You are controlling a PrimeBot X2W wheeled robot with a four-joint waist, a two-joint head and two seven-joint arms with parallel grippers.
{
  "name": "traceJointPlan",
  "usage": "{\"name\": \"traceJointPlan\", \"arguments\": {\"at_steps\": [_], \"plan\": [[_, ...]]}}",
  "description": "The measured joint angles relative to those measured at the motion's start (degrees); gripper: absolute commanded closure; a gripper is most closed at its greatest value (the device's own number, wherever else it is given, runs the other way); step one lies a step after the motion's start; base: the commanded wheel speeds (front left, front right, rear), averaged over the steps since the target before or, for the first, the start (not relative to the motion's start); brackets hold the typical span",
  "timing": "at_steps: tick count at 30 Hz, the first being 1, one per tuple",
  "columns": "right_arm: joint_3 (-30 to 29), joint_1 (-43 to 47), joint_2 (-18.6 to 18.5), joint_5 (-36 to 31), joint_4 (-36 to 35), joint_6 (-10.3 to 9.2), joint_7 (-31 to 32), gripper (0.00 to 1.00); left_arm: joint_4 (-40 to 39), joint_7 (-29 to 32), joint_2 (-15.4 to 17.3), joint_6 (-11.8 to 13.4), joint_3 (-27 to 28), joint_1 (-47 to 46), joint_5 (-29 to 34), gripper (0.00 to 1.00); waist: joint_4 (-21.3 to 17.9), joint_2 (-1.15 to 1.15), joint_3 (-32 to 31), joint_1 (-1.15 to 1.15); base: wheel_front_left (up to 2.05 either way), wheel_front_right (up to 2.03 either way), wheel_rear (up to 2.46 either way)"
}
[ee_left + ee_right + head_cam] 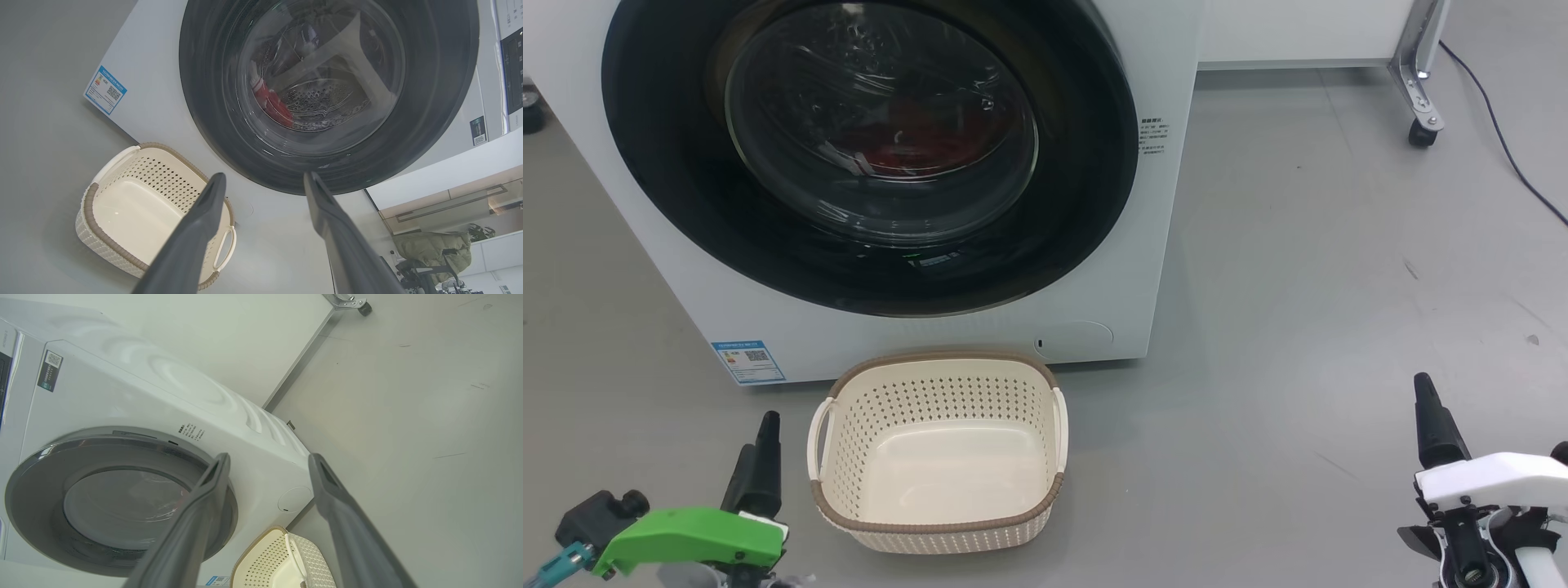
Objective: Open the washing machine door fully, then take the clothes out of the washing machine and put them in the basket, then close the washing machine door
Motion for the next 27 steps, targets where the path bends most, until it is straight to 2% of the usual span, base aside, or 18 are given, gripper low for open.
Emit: {"name": "traceJointPlan", "arguments": {"at_steps": [14, 27], "plan": [[5.49, 0.42, -1.59, -15.03, -0.87, -3.10, -2.87, 0.00, -1.37, -2.79, 1.41, 3.35, -4.57, -0.67, 14.79, 0.00, 0.79, 0.00, -0.14, 0.00, 0.00, 0.00, 0.00], [9.95, 1.12, -2.42, -26.33, -1.45, -5.41, -5.04, 0.00, -1.85, -5.10, 3.07, 5.73, -9.85, -0.70, 28.32, 0.00, 1.38, 0.00, 0.04, 0.00, 0.00, 0.00, 0.00]]}}
